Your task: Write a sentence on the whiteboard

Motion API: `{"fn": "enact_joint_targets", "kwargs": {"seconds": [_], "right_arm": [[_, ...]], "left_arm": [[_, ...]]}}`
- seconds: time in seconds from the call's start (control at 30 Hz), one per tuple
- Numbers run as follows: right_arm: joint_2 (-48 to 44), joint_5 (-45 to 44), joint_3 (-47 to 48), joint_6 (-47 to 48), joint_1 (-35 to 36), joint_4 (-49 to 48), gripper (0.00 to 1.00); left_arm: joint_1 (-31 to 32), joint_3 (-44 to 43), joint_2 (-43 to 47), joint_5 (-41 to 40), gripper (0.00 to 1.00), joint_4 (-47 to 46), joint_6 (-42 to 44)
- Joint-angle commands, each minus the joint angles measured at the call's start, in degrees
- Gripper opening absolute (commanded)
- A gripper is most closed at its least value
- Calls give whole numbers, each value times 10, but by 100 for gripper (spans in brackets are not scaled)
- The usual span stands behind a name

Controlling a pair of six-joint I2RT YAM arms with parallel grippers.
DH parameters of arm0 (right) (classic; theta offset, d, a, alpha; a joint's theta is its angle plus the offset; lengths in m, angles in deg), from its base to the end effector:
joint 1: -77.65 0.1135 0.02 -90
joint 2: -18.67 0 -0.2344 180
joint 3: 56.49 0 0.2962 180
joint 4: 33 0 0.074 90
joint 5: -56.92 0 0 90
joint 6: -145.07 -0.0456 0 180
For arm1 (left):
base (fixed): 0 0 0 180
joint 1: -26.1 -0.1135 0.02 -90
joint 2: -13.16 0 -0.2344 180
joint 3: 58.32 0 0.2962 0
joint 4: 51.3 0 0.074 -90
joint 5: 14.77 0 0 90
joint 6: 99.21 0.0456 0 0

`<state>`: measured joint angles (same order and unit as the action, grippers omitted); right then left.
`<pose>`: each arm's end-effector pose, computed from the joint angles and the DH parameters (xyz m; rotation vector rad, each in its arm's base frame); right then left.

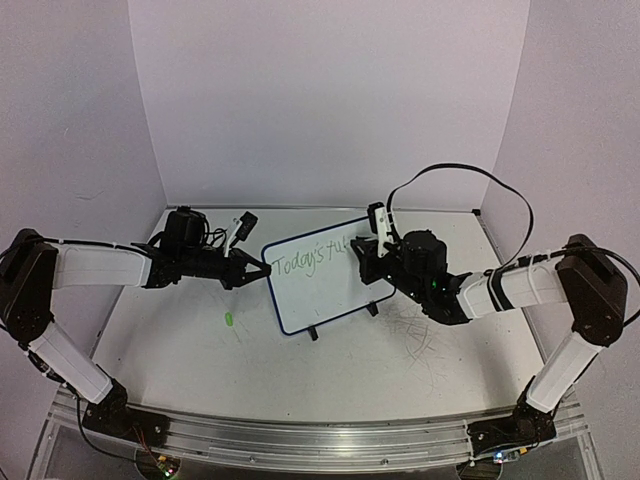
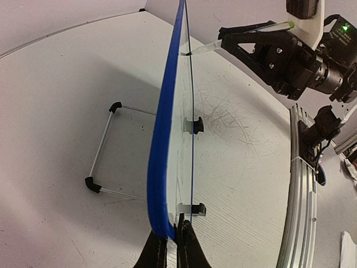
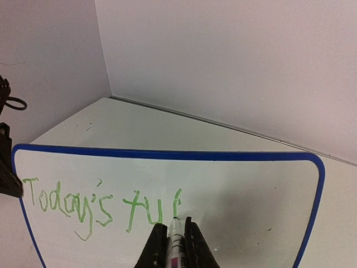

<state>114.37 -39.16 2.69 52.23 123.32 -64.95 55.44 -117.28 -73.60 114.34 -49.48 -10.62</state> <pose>0.2832 0.2830 0.1610 -0.5360 1.5920 0.5551 0.3031 -0.2034 0.1553 0.9190 1.9145 -1.0331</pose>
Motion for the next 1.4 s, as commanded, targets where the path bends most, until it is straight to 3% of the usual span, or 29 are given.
{"fn": "enact_joint_targets", "kwargs": {"seconds": [0.0, 0.73, 1.07, 1.37], "right_arm": [[1, 3, -5, -9, -2, -2, 0], [-5, -20, -3, -2, -1, -3, 0], [-111, 23, -41, 9, -2, -54, 0], [-58, 3, -1, 8, -3, -37, 0]], "left_arm": [[0, -9, 9, -43, 0, 17, 50], [0, -10, 6, -43, 0, 17, 50], [1, -9, 6, -46, 0, 17, 50], [1, -8, 9, -48, 0, 18, 50]]}}
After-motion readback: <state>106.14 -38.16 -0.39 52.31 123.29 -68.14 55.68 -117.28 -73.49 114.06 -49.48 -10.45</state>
